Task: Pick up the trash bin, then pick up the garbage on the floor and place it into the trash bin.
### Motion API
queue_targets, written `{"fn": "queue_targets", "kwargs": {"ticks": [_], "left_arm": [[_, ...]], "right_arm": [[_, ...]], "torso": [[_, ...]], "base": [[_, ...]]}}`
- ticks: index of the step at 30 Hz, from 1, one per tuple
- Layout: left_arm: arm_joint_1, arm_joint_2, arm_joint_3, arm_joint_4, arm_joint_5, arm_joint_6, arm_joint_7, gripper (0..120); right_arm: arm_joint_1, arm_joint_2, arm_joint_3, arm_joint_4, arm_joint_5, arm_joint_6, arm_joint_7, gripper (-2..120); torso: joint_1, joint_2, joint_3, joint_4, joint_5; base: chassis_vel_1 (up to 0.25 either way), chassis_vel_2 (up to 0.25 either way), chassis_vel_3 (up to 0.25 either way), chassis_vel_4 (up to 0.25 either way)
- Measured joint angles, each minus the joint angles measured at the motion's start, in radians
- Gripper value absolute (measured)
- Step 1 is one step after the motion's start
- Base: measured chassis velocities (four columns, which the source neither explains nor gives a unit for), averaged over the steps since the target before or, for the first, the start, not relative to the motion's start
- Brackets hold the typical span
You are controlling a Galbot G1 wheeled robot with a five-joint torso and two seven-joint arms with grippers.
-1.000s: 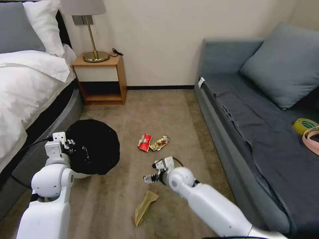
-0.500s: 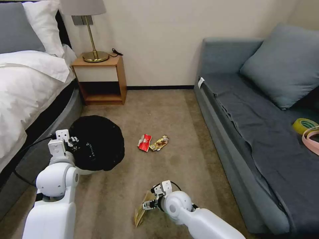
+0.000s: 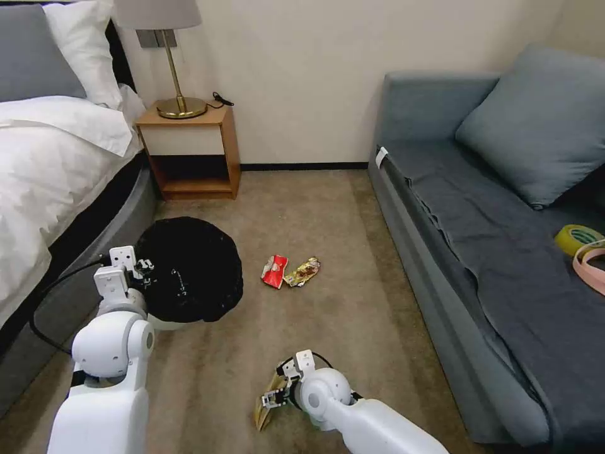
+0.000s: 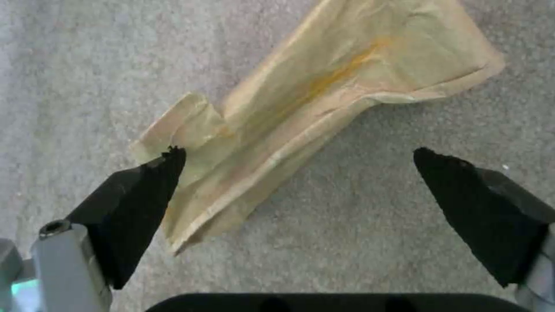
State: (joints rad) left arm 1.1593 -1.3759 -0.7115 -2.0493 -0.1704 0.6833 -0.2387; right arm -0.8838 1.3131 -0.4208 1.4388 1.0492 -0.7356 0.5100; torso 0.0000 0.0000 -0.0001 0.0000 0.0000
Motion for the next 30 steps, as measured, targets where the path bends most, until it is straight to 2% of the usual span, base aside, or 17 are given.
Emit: {"fn": "queue_targets", "kwargs": {"ticks": [6, 14, 16, 19, 22, 24, 25, 26, 28, 30], "left_arm": [[-0.005, 0.000, 0.007, 0.000, 0.001, 0.000, 0.002, 4], [-0.011, -0.004, 0.017, 0.013, 0.004, -0.003, 0.005, 4], [-0.011, -0.005, 0.018, 0.015, 0.005, -0.004, 0.006, 4], [-0.013, -0.007, 0.021, 0.018, 0.006, -0.005, 0.007, 4], [-0.014, -0.008, 0.021, 0.019, 0.007, -0.005, 0.007, 4], [-0.015, -0.010, 0.021, 0.022, 0.009, -0.006, 0.007, 4], [-0.015, -0.010, 0.021, 0.022, 0.009, -0.006, 0.007, 4], [-0.015, -0.011, 0.021, 0.023, 0.009, -0.007, 0.007, 4], [-0.014, -0.011, 0.021, 0.024, 0.009, -0.008, 0.007, 4], [-0.014, -0.011, 0.021, 0.024, 0.010, -0.008, 0.008, 4]], "right_arm": [[0.013, 0.012, 0.004, -0.024, -0.018, 0.000, -0.026, 100], [0.014, 0.027, 0.012, -0.065, -0.075, 0.000, -0.127, 98], [0.013, 0.029, 0.014, -0.070, -0.081, 0.000, -0.140, 93], [0.013, 0.031, 0.021, -0.080, -0.102, 0.000, -0.181, 78], [0.013, 0.031, 0.023, -0.081, -0.108, 0.000, -0.197, 71], [0.012, 0.028, 0.025, -0.083, -0.116, 0.000, -0.220, 59], [0.012, 0.028, 0.025, -0.083, -0.116, 0.000, -0.220, 59], [0.010, 0.026, 0.027, -0.083, -0.118, 0.000, -0.226, 53], [0.009, 0.026, 0.027, -0.083, -0.118, 0.000, -0.229, 50], [0.009, 0.026, 0.029, -0.083, -0.119, 0.000, -0.232, 41]], "torso": [[0.000, 0.000, 0.000, 0.0000, 0.0000], [0.000, 0.000, 0.000, 0.0000, 0.0000], [0.000, 0.000, 0.000, 0.0000, 0.0000], [0.000, 0.000, 0.000, 0.0000, 0.0000], [0.000, 0.000, 0.000, 0.0000, 0.0001], [0.000, 0.000, 0.000, 0.0000, 0.0000], [0.000, 0.000, 0.000, 0.0000, 0.0000], [0.000, 0.000, 0.000, 0.0000, 0.0000], [0.000, 0.000, 0.000, 0.0000, 0.0000], [0.000, 0.000, 0.000, 0.0000, 0.0001]], "base": [[0.000, 0.000, 0.000, 0.000], [0.000, 0.000, 0.000, 0.000], [0.000, 0.000, 0.000, 0.000], [0.000, 0.000, 0.000, 0.000], [0.000, 0.000, 0.000, 0.000], [0.000, 0.000, 0.000, 0.000], [0.000, 0.000, 0.000, 0.000], [0.000, 0.000, 0.000, 0.000], [0.000, 0.000, 0.000, 0.000], [0.000, 0.000, 0.000, 0.000]]}}
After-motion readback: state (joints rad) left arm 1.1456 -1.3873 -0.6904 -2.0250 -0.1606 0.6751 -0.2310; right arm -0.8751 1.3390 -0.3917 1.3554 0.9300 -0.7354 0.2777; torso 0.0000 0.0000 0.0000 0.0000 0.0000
